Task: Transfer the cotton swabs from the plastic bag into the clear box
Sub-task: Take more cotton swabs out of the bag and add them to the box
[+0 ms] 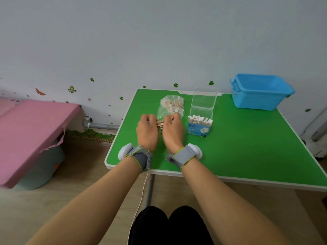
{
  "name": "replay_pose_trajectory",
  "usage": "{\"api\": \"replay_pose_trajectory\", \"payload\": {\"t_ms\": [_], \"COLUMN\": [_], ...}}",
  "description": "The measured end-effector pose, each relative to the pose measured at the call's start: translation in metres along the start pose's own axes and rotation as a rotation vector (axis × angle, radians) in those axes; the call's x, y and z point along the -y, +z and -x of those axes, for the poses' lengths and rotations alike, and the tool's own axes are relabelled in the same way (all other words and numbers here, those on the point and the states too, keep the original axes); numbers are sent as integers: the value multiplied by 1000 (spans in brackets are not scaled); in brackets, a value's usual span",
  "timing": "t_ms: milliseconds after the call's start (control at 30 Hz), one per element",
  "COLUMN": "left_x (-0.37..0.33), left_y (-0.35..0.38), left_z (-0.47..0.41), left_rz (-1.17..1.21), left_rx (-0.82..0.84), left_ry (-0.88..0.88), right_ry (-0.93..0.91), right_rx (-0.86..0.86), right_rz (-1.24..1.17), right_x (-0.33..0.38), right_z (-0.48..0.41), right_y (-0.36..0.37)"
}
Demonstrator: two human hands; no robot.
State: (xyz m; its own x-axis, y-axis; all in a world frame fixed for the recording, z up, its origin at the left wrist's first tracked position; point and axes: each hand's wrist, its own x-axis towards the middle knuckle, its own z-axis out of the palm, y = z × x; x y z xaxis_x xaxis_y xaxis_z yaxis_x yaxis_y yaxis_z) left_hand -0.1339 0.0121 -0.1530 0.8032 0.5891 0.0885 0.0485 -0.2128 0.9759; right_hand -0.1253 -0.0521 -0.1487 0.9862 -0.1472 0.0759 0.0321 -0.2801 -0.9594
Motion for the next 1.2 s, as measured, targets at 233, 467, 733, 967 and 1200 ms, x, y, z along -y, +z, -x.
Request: {"api": "replay_pose_trajectory", "payload": {"t_ms": [233, 467, 733, 967, 1200], "left_x": [0, -5, -3, -8, -25], "left_y": [-1, 0, 1, 1, 1], "left_z": [1, -2, -2, 3, 15], "left_rz": [-76, -30, -117, -15, 336], "left_rx": [4, -18, -49, -15, 135], "left_ry": [29, -9, 46, 88, -65], "right_ry": [-19, -62, -85, 2, 35], "right_rx": [-52, -35, -21, -41, -107], "right_rz": [-40, -15, -19, -69, -121], "right_x": [1, -1, -1, 6, 16], "right_z": [1, 2, 4, 2, 2], "right_y": [3, 6, 5, 1, -14]}}
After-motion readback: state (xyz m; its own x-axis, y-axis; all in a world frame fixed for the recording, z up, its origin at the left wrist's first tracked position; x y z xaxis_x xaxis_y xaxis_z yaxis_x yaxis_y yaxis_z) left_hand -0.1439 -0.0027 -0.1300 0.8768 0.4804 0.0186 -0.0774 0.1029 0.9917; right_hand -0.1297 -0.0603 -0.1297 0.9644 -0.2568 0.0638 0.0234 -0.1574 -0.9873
